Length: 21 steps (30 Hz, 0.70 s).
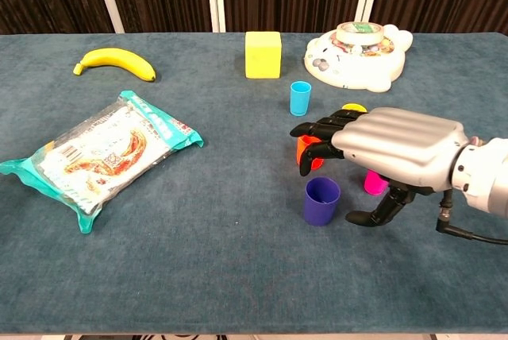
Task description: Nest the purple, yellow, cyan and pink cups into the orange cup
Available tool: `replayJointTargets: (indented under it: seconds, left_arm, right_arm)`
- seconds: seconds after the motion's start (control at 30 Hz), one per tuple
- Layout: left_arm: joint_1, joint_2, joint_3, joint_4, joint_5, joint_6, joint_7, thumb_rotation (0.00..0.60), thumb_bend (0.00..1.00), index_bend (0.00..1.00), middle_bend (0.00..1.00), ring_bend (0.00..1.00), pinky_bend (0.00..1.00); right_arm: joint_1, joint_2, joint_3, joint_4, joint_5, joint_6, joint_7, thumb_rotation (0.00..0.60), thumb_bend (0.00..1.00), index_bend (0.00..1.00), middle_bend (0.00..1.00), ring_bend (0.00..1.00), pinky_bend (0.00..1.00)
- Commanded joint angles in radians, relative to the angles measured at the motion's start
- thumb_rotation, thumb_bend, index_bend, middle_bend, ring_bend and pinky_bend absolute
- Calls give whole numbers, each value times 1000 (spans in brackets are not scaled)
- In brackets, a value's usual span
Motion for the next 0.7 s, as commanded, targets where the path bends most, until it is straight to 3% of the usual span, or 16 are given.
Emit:
replayJointTargets:
  seconds: [0.03, 0.7]
  left_arm:
    - [0, -1, -1, 0, -1, 0, 0, 600, 0, 37, 12, 0, 63]
    - [1, -5, -4, -1, -5, 4, 2, 600, 0, 47, 12, 0, 63]
  right_arm:
    - [6, -8, 1, 9, 9, -2, -2, 600, 399, 315, 0, 51, 52]
    - [38, -36, 3, 36, 52, 5, -17, 600, 440, 383, 0, 51, 52]
